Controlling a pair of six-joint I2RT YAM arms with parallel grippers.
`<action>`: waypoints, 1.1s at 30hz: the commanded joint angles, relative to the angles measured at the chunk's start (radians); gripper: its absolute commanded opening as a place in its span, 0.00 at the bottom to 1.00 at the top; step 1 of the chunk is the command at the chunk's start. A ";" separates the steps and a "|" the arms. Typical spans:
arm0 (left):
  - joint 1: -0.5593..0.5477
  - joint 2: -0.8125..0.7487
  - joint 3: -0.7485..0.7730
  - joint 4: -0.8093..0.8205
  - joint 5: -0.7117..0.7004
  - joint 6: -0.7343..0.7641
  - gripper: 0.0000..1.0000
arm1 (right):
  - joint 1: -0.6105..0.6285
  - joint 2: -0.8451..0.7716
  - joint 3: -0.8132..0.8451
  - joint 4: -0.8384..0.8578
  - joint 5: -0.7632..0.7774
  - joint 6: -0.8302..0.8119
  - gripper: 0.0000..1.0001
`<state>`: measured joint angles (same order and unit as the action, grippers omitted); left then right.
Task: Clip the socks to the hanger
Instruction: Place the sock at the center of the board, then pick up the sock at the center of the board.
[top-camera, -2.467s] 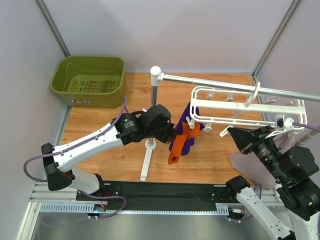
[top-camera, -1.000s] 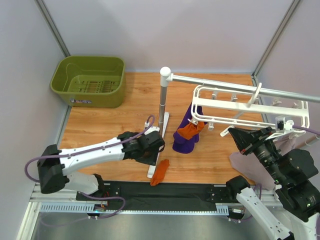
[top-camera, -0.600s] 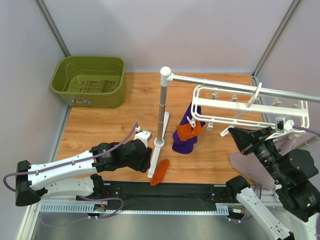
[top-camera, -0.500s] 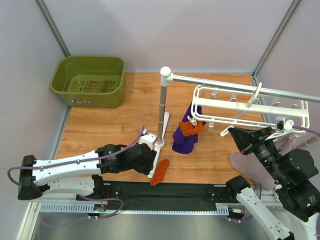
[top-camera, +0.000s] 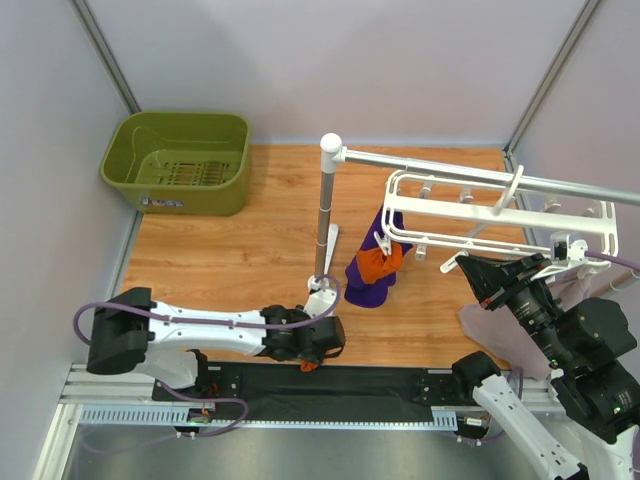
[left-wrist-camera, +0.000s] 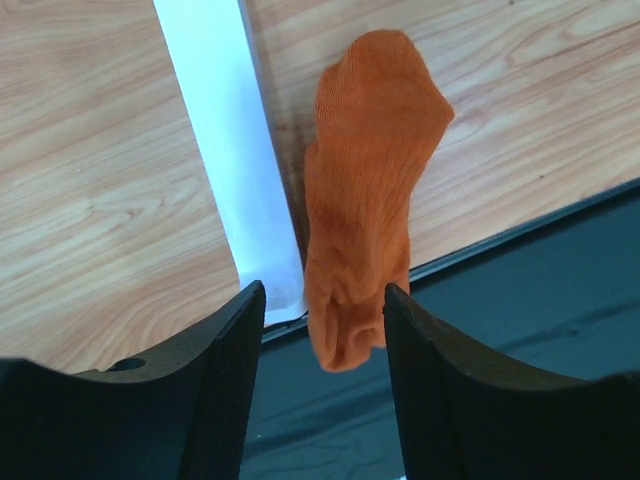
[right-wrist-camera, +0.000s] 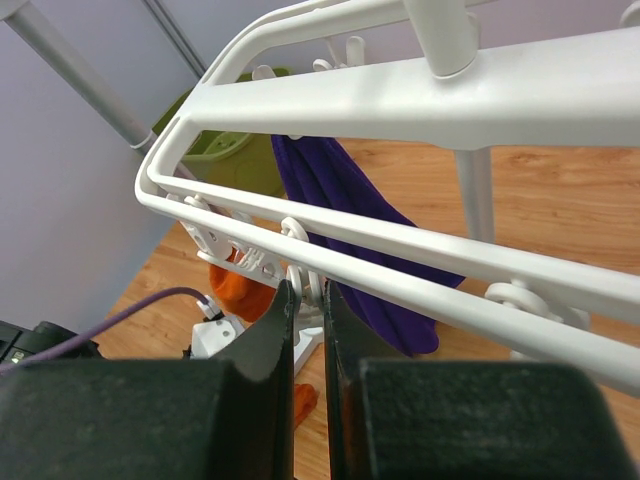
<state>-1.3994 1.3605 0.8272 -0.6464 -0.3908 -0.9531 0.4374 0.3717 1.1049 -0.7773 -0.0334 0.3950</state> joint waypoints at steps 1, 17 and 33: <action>-0.059 0.066 0.081 -0.029 -0.101 -0.085 0.57 | 0.003 0.016 -0.017 -0.128 -0.053 -0.013 0.00; -0.088 -0.037 0.196 -0.150 0.237 0.759 0.55 | 0.003 0.001 -0.042 -0.117 -0.059 -0.016 0.00; -0.067 -0.055 0.052 -0.078 0.179 1.700 0.50 | 0.003 0.001 -0.025 -0.108 -0.065 -0.013 0.00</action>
<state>-1.4685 1.2785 0.9344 -0.7368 -0.1337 0.4854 0.4374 0.3702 1.0931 -0.7612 -0.0433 0.3950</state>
